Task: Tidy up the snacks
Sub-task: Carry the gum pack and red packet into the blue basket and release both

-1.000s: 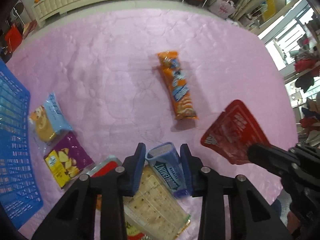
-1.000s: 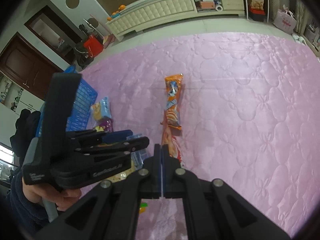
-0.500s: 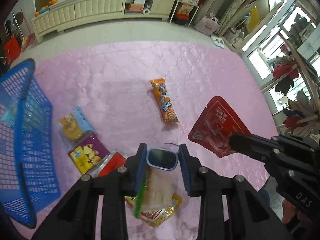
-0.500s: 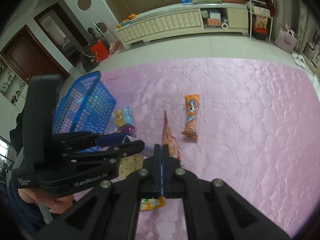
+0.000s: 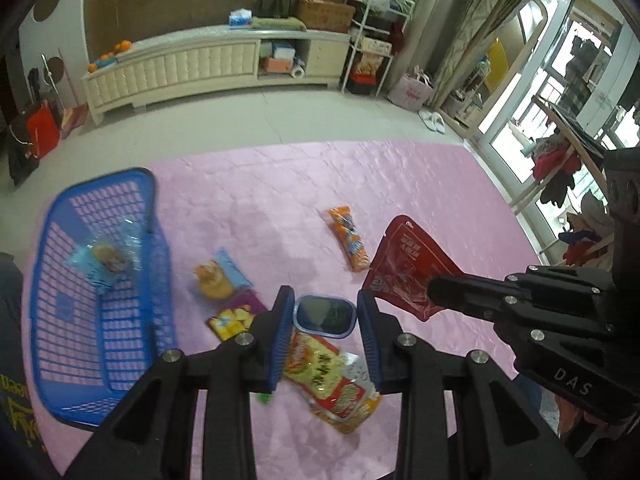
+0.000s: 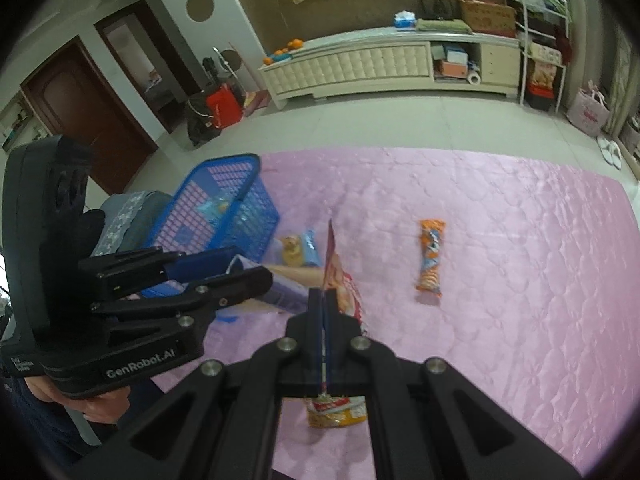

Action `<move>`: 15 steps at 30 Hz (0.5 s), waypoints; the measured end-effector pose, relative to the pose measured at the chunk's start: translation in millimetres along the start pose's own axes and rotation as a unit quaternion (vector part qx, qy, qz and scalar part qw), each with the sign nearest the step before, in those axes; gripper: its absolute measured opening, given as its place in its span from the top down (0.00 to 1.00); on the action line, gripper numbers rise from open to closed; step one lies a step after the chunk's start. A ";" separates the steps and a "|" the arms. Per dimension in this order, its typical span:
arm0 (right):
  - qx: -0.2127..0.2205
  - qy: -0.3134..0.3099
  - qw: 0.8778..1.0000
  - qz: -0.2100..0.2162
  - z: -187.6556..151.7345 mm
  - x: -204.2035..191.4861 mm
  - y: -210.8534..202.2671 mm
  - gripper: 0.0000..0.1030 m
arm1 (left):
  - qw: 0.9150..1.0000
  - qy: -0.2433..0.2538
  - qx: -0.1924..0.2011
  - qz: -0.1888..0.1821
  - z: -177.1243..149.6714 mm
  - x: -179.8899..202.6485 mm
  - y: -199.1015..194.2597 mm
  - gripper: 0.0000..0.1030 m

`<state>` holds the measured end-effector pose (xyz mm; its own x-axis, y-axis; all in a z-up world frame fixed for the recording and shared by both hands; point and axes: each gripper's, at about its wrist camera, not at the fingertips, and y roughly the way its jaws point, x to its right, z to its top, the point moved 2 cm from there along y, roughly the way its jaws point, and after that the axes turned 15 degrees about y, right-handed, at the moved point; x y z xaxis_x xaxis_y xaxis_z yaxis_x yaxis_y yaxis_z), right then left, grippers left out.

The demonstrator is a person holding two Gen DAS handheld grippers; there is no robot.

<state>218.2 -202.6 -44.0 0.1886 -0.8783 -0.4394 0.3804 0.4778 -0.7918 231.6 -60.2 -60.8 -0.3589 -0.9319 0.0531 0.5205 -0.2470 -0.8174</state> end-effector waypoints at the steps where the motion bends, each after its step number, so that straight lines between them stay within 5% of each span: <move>1: 0.000 -0.002 1.000 0.002 0.0 -4.4 -0.6 0.97 | 1.000 -0.001 0.005 0.002 0.0 -4.0 -6.3 0.71; 15: 0.012 -0.053 0.998 0.032 17.0 -82.0 -5.8 0.97 | 0.997 -0.014 0.058 0.056 -5.4 -61.0 -86.3 0.71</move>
<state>215.9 -133.7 3.9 0.3082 -0.8435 -0.4398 0.3867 0.5335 -0.7522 204.4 19.3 3.4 -0.2714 -0.9623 -0.0174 0.6434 -0.1679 -0.7469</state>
